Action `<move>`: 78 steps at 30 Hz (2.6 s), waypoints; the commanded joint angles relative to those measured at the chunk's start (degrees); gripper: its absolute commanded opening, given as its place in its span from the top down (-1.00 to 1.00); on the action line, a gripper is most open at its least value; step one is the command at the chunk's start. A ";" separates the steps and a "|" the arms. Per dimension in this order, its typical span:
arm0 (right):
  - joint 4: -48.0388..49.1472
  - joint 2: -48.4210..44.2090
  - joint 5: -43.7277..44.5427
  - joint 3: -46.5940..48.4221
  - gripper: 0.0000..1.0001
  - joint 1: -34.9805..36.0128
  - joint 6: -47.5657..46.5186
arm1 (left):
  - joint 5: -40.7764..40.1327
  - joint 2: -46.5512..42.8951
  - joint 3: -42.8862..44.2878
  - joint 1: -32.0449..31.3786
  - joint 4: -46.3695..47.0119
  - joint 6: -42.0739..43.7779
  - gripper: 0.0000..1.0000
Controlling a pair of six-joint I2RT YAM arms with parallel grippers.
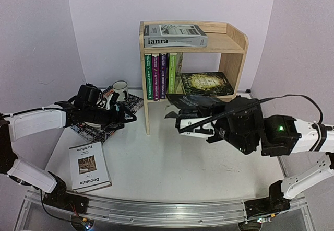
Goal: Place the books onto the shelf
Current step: Place the book on the book pile on the shelf.
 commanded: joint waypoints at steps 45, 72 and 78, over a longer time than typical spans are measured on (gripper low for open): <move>9.13 16.85 -11.77 25.92 1.00 -26.52 -20.56 | 0.64 -3.63 -1.21 0.27 -0.05 2.20 -0.86; 12.08 12.05 -14.11 9.58 1.00 -30.01 -20.87 | 2.15 -0.04 1.48 0.27 -0.05 2.82 -0.86; 11.45 14.14 -17.88 11.99 1.00 -31.64 -19.18 | 2.12 -0.41 0.81 0.27 0.01 2.48 -0.86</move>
